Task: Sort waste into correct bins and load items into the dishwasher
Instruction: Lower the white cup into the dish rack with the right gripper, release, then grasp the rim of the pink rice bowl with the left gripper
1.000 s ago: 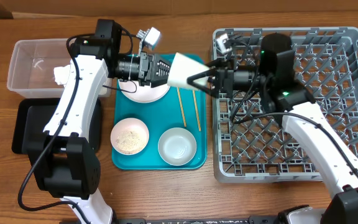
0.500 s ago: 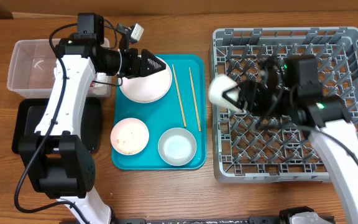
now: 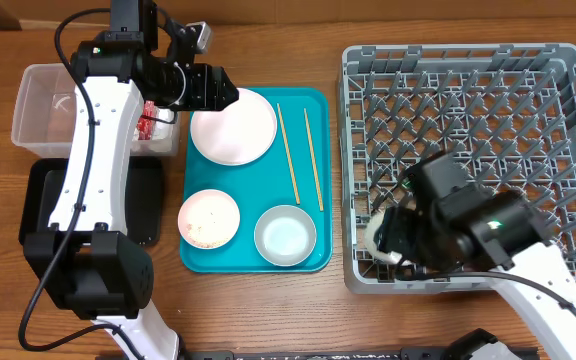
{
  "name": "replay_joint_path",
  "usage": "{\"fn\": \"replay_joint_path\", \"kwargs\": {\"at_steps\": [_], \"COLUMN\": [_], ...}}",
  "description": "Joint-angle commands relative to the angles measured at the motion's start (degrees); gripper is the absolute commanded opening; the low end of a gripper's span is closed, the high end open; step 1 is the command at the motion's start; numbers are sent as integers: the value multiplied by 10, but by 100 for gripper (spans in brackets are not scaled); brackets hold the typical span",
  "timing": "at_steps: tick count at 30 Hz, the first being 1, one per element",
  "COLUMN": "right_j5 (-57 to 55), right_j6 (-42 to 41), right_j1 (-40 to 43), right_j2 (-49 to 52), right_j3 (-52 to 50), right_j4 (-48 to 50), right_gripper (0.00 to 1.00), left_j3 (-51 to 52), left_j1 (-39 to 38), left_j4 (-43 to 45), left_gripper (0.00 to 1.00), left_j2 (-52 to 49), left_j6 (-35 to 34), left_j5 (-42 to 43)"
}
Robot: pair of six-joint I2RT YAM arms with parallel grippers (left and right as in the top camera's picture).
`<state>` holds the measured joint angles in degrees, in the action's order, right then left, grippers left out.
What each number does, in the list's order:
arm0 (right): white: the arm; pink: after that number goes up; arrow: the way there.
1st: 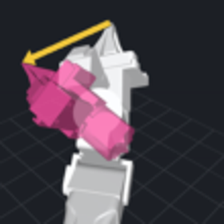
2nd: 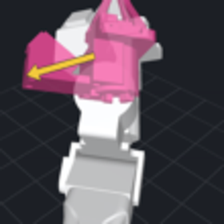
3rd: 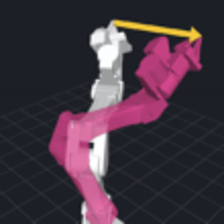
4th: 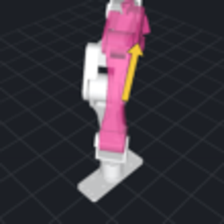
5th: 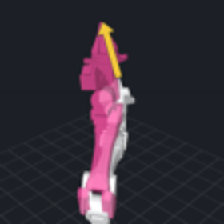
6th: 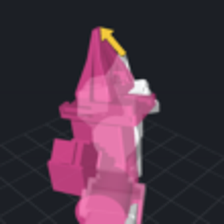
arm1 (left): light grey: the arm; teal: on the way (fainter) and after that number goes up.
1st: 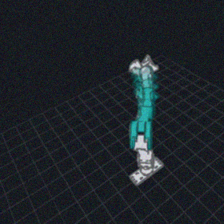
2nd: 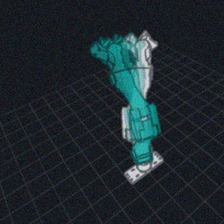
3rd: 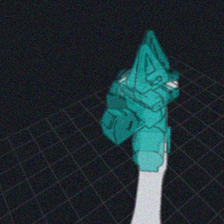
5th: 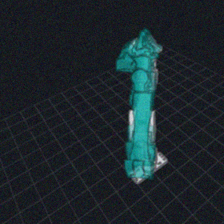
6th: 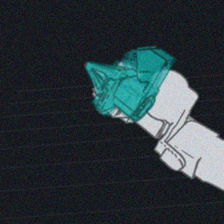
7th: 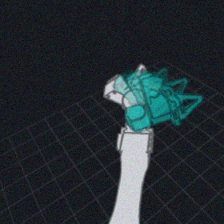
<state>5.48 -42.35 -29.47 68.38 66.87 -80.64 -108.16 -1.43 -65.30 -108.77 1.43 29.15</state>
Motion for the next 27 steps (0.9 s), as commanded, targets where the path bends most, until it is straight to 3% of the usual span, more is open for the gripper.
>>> {"fn": "replay_joint_path", "kwargs": {"at_steps": [1,5,11,15,18,23,27], "right_j5": [-55,-59,-58,-39,-39,-39,-42], "right_j6": [-61,-58,-56,-37,-26,22,45], "right_j1": [-24,-24,-24,-21,-18,-19,-19], "right_j2": [26,76,158,162,162,162,162], "right_j3": [7,7,7,15,39,146,172], "right_j4": [-5,-4,4,42,43,57,94], "right_gripper": [60,62,75,84,85,86,88], "left_j3": [-13,-13,-13,-16,-30,-146,-227], "left_j1": [-14,-21,-25,-25,-25,-25,-27], "left_j4": [-8,-10,-22,-22,-32,-133,-235], "left_gripper": [65,66,66,66,66,63,57], "left_j2": [7,7,7,7,7,7,12], "left_j6": [5,6,16,16,16,25,24], "left_j5": [-53,-64,-86,-88,-88,-88,-88]}}
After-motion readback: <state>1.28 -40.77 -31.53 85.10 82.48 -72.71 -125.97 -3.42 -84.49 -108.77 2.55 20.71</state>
